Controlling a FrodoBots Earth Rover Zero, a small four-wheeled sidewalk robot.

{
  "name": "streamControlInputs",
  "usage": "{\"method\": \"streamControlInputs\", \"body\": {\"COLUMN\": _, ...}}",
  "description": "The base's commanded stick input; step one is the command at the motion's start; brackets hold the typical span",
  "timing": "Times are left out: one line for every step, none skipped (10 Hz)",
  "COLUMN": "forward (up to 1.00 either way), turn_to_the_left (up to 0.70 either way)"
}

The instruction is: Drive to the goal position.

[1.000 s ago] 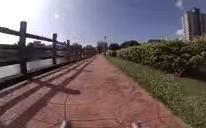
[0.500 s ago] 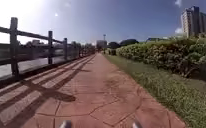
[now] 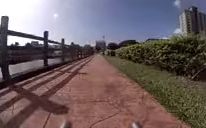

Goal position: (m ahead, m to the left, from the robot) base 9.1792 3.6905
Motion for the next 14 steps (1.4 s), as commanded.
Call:
{"method": "streamControlInputs", "body": {"forward": 0.5, "turn_to_the_left": 0.0}}
{"method": "streamControlInputs", "body": {"forward": 0.5, "turn_to_the_left": 0.0}}
{"method": "streamControlInputs", "body": {"forward": 0.5, "turn_to_the_left": 0.0}}
{"method": "streamControlInputs", "body": {"forward": 0.5, "turn_to_the_left": 0.0}}
{"method": "streamControlInputs", "body": {"forward": 0.5, "turn_to_the_left": 0.0}}
{"method": "streamControlInputs", "body": {"forward": 0.5, "turn_to_the_left": 0.0}}
{"method": "streamControlInputs", "body": {"forward": 0.5, "turn_to_the_left": 0.0}}
{"method": "streamControlInputs", "body": {"forward": 0.5, "turn_to_the_left": 0.0}}
{"method": "streamControlInputs", "body": {"forward": 0.5, "turn_to_the_left": 0.0}}
{"method": "streamControlInputs", "body": {"forward": 0.5, "turn_to_the_left": 0.0}}
{"method": "streamControlInputs", "body": {"forward": 0.5, "turn_to_the_left": 0.0}}
{"method": "streamControlInputs", "body": {"forward": 0.5, "turn_to_the_left": 0.0}}
{"method": "streamControlInputs", "body": {"forward": 0.5, "turn_to_the_left": 0.0}}
{"method": "streamControlInputs", "body": {"forward": 0.5, "turn_to_the_left": 0.0}}
